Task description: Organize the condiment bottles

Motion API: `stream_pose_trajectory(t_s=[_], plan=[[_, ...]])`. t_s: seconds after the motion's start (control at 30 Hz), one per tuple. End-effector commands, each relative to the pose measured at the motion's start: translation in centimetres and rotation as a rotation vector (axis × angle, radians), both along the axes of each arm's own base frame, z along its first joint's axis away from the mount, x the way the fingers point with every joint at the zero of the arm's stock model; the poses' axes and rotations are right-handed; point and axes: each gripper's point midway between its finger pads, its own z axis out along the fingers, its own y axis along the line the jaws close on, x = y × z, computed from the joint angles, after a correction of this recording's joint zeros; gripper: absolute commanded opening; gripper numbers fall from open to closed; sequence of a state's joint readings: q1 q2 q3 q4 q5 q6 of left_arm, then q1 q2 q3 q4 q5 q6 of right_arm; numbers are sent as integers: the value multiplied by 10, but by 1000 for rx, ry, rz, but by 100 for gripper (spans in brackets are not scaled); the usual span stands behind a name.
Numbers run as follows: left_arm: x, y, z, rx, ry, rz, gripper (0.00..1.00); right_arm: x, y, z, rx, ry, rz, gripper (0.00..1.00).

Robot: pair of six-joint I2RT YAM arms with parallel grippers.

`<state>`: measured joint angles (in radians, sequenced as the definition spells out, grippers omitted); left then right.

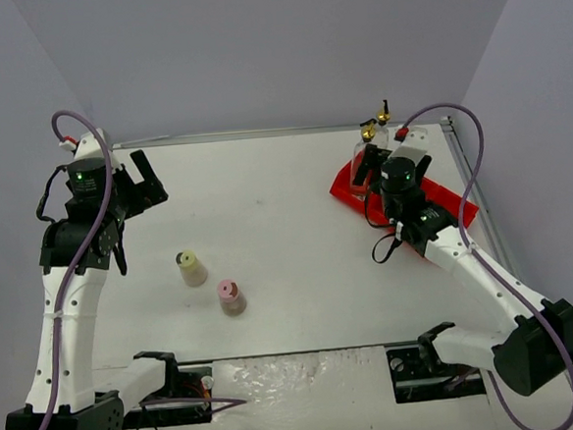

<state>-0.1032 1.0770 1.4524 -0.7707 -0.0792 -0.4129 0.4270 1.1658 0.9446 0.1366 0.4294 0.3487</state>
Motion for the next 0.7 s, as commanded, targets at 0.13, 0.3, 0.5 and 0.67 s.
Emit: stream_pose_trajectory(t_s=[0.13,0.3,0.5,0.67], plan=[[3,0,18,-23,-79,7,97,-50,165,-11,30,125,532,88],[0,2,20,-18,-82,14,97,-88,236,-35,-43,161,714,88],[0,1,20,-22,-82,8,97,-120,275,-62,3,147,851,88],[0,1,21,-22,-83,5,97,-140,295,-74,9,182,910,89]])
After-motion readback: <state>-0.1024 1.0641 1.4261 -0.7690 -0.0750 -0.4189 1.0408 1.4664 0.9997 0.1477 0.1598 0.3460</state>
